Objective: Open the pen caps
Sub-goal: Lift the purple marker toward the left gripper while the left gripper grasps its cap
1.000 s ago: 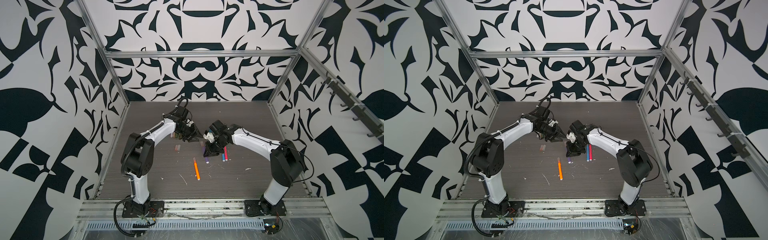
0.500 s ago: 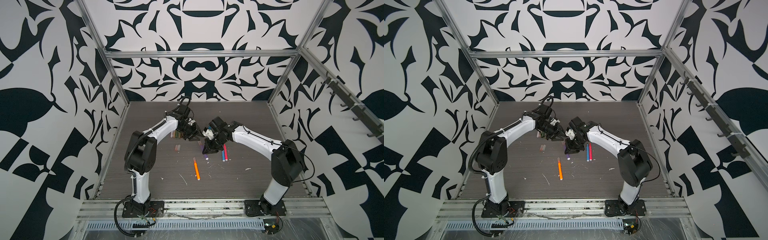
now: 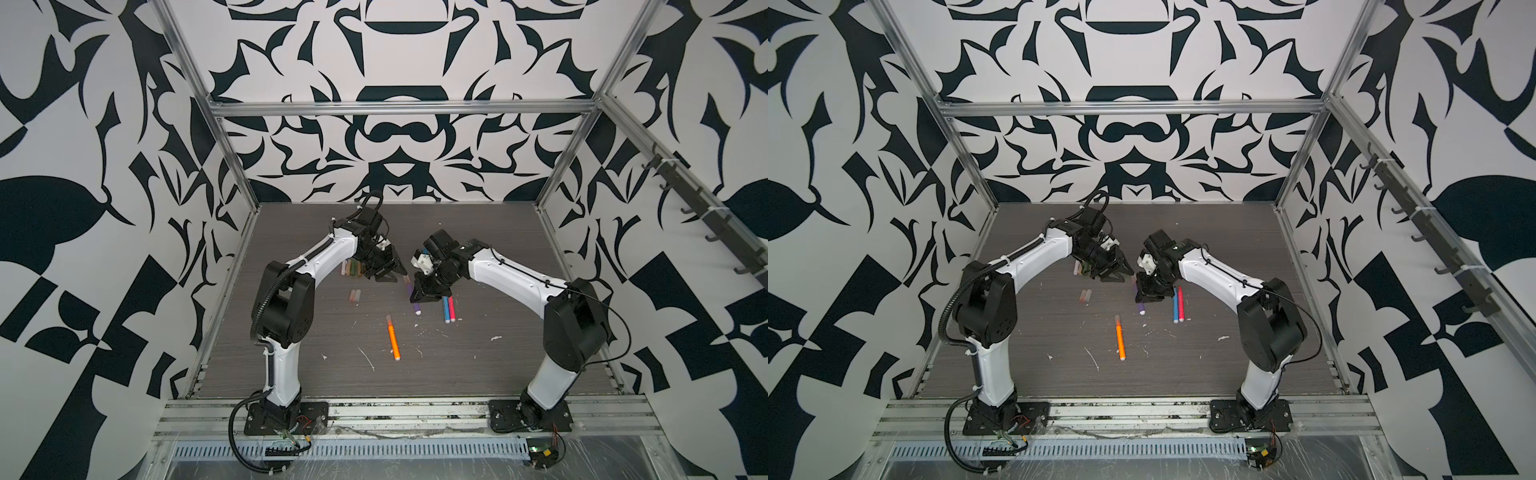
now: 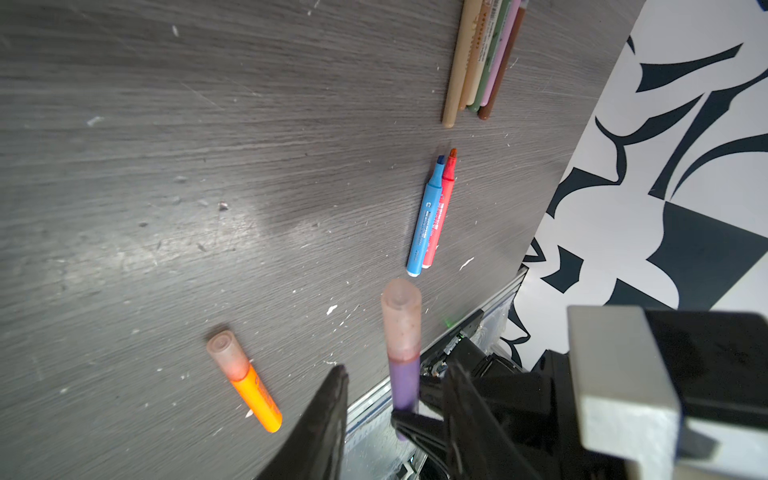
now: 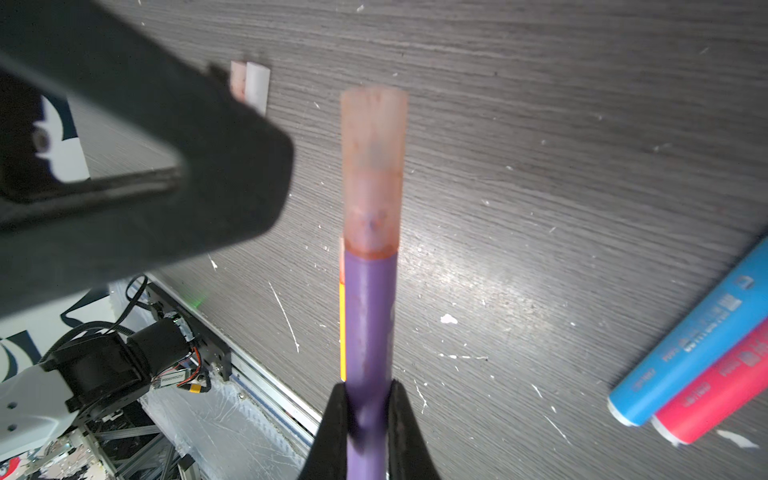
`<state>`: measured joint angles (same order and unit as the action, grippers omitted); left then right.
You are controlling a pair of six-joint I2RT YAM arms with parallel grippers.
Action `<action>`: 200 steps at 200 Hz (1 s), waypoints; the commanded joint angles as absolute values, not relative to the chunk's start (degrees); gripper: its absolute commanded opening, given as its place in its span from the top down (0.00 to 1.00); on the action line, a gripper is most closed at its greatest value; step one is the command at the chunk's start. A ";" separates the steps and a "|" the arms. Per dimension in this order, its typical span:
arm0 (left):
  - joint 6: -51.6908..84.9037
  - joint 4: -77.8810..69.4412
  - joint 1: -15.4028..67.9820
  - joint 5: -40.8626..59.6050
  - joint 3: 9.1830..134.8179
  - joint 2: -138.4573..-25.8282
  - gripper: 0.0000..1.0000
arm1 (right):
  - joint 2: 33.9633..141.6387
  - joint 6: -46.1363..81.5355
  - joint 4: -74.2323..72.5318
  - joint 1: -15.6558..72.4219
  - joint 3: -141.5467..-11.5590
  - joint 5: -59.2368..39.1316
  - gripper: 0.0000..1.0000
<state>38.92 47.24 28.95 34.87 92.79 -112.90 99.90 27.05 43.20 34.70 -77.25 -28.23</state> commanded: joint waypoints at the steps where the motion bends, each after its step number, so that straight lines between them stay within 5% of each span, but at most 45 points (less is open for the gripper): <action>1: 37.88 50.19 29.18 34.01 94.15 -114.50 0.59 | 97.26 27.74 40.89 34.76 -78.75 -31.68 1.00; 59: 37.97 49.76 29.22 34.07 94.11 -115.20 0.61 | 97.12 29.53 37.90 34.82 -78.93 -34.84 1.00; 72: 37.97 49.66 29.18 34.12 94.09 -115.15 0.72 | 97.21 29.61 37.79 34.81 -79.01 -34.89 1.00; 88: 38.06 49.66 29.22 34.16 94.22 -115.20 1.00 | 97.20 29.81 37.48 34.76 -78.93 -35.02 1.00; 99: 38.14 49.77 29.15 34.33 94.43 -115.20 1.00 | 97.12 30.16 36.98 34.79 -78.69 -35.23 1.00; 122: 38.41 49.78 29.19 34.39 94.83 -114.91 1.00 | 97.05 31.09 35.49 34.86 -77.49 -35.24 0.76; 156: 39.23 49.38 29.16 35.06 95.32 -114.28 1.00 | 97.40 31.89 34.51 34.85 -76.38 -34.15 0.72; 173: 39.76 48.83 29.01 35.66 95.55 -114.24 1.00 | 97.73 32.57 33.93 34.85 -75.99 -33.61 0.85; 192: 40.19 48.34 28.32 36.21 96.26 -114.63 1.00 | 98.08 32.99 33.34 34.89 -75.16 -34.24 0.85; 200: 40.17 48.26 27.96 36.30 96.85 -114.98 1.00 | 97.88 33.19 32.88 35.19 -74.60 -34.45 0.98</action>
<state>39.33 47.62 28.71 34.85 93.97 -114.78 99.68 32.08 35.42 34.87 -76.03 -33.76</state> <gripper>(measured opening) 0.154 0.163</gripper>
